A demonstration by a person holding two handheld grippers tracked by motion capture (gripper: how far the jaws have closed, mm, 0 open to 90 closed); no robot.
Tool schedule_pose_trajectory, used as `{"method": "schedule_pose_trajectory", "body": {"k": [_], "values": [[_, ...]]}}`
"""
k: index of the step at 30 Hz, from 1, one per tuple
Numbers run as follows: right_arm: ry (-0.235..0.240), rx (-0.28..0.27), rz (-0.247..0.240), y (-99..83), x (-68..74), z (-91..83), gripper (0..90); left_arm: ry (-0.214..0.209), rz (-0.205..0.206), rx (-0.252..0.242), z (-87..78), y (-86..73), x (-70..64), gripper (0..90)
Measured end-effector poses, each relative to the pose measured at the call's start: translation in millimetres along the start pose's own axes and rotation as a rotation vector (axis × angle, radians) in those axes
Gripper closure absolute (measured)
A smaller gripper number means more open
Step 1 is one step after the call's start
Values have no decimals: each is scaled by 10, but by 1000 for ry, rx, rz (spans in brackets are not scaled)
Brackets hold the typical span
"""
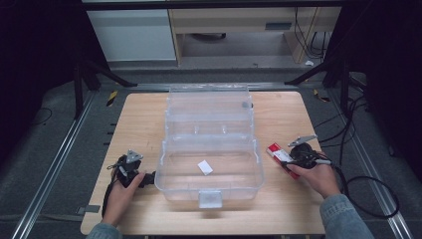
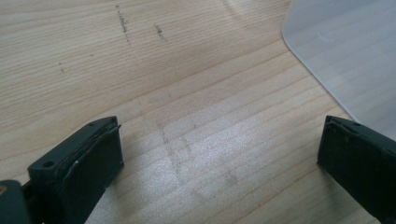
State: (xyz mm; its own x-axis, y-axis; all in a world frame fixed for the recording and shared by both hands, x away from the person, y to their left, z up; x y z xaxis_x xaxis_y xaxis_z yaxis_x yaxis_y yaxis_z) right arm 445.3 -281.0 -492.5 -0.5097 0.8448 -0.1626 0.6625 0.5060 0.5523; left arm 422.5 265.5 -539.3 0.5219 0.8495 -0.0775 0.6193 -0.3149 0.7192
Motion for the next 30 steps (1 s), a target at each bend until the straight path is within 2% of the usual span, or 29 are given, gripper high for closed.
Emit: {"method": "schedule_pose_trajectory", "body": {"k": [12, 15, 23, 30], "values": [[5, 26, 23, -97, 16, -79, 485, 1, -2, 0, 1, 1, -1, 0], [3, 37, 41, -123, 47, -111, 462, 1, -2, 0, 1, 2, -1, 0], [-7, 40, 33, -173, 77, -185, 378, 1, -1, 1, 1, 2, -1, 0], [-3, 103, 23, -244, 78, -226, 377, 1, -2, 0, 1, 1, -1, 0]]}}
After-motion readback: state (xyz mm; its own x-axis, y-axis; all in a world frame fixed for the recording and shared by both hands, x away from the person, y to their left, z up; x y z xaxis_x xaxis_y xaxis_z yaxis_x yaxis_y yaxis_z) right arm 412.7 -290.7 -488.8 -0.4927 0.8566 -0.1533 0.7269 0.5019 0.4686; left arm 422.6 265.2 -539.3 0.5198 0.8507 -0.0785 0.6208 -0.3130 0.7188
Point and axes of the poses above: each handheld gripper's, and its own axes: z roughly forward along the jaws, y roughly out of its top, x roughly to its left, the point moved 3 cm from there along z, roughly forward along the jaws, and after that the axes turned 6 degrees about -y, right-handed, at the moved point
